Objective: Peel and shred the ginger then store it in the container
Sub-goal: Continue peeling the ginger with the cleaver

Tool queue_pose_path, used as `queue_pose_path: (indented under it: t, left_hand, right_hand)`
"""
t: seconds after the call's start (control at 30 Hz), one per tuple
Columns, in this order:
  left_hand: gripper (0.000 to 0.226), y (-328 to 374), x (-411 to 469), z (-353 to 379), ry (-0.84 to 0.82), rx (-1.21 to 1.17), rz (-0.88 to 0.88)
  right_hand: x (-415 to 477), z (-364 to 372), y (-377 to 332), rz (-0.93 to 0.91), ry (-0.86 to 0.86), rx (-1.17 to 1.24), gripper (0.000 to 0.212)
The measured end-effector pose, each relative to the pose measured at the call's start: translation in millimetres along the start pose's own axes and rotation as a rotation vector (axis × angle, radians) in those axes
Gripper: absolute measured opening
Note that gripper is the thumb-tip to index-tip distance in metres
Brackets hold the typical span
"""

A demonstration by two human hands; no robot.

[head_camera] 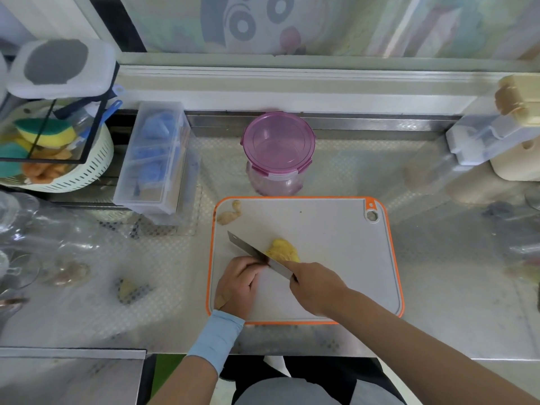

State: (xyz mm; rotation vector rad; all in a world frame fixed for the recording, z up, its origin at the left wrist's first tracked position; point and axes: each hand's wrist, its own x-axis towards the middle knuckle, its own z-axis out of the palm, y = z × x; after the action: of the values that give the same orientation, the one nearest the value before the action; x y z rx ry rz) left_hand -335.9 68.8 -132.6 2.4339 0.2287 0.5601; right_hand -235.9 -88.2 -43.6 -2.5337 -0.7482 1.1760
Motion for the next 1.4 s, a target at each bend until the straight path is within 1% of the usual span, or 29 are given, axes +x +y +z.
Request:
queue_pose_path:
  t: [0.1, 0.17, 0.3, 0.43, 0.67, 0.77, 0.93, 1.07, 1.4]
  left_hand:
    - [0.022, -2, -1, 0, 0.005, 0.016, 0.012]
    - [0.02, -3, 0, 1, 0.021, 0.025, 0.043]
    - [0.027, -5, 1, 2, 0.046, 0.033, 0.085]
    - [0.018, -8, 1, 1, 0.03, 0.017, 0.09]
    - [0.018, -8, 0, 1, 0.015, 0.023, 0.061]
    - [0.019, -8, 0, 0, 0.017, 0.035, 0.052]
    - [0.029, -3, 3, -2, 0.066, 0.081, 0.08]
    - [0.025, -3, 4, 0, 0.072, 0.071, 0.068]
    - [0.021, -9, 0, 1, -0.006, 0.051, 0.013]
  right_hand:
    - [-1, -3, -4, -0.011, 0.007, 0.009, 0.048]
    - [-4, -6, -5, -0.022, 0.05, 0.016, 0.048]
    - [-9, -7, -9, -0.034, 0.134, -0.014, 0.042]
    - [-15, -1, -15, -0.036, 0.143, -0.047, 0.042]
    - [-24, 4, -12, 0.001, 0.101, -0.056, 0.044]
    - [-28, 4, -11, -0.003, 0.101, -0.063, 0.048]
    - [-34, 1, -13, -0.022, 0.101, -0.134, 0.052]
    - [-36, -1, -17, -0.023, 0.095, -0.222, 0.06]
    - [-27, -6, -17, 0.022, 0.058, -0.178, 0.056]
